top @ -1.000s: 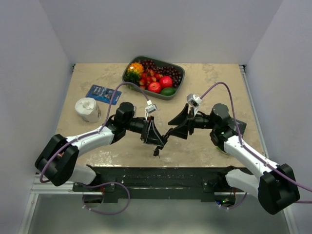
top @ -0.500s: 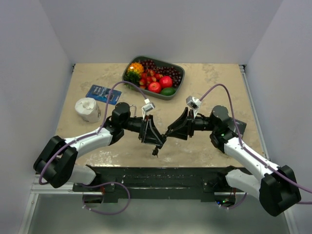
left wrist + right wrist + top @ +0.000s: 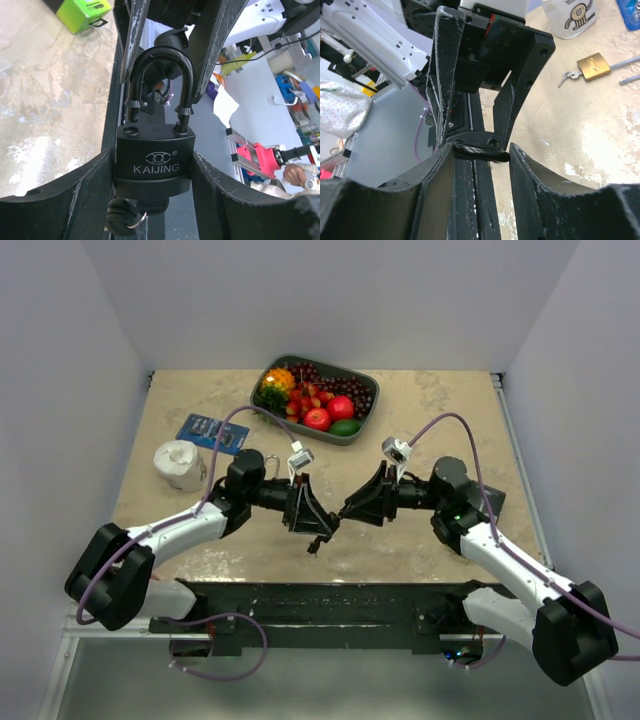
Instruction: Unlock with the key
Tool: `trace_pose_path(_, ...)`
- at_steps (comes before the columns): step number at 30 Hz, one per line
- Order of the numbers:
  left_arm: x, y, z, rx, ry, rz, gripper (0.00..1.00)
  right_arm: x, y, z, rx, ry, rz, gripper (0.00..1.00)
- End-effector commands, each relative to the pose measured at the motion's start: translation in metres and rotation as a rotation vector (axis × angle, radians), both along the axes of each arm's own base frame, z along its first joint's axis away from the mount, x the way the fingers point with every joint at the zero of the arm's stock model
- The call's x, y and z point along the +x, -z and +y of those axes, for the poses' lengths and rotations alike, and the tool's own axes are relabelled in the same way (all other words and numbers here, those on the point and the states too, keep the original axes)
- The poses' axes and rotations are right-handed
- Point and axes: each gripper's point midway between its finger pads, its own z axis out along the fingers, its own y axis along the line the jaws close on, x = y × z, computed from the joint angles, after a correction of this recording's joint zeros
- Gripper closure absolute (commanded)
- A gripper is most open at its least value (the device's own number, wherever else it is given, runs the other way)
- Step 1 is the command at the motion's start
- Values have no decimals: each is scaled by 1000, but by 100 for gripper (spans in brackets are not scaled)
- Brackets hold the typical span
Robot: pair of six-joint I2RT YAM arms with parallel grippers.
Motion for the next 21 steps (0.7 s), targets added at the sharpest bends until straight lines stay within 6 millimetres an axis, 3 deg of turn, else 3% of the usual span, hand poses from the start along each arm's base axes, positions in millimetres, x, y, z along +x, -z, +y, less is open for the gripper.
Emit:
trace_pose_path(1, 25, -13, 2, -2, -111, -97, 100, -1, -5, -3, 1, 30, -39, 75)
trace_pose_path(6, 37, -1, 5, 79, -172, -141, 100, 6, 0, -4, -16, 83, -22, 75)
trace_pose_path(8, 52, 14, 12, 187, -266, -163, 100, 15, 7, -6, -46, 129, 4, 75)
trace_pose_path(11, 63, 15, 18, 266, -357, -243, 100, 26, 18, -7, -82, 177, 20, 75)
trace_pose_path(13, 60, 12, 17, 289, -368, -284, 100, 30, 23, -6, -89, 188, 32, 75)
trace_pose_path(21, 70, 35, 28, 473, -514, -326, 100, 47, 33, -7, -114, 259, 84, 77)
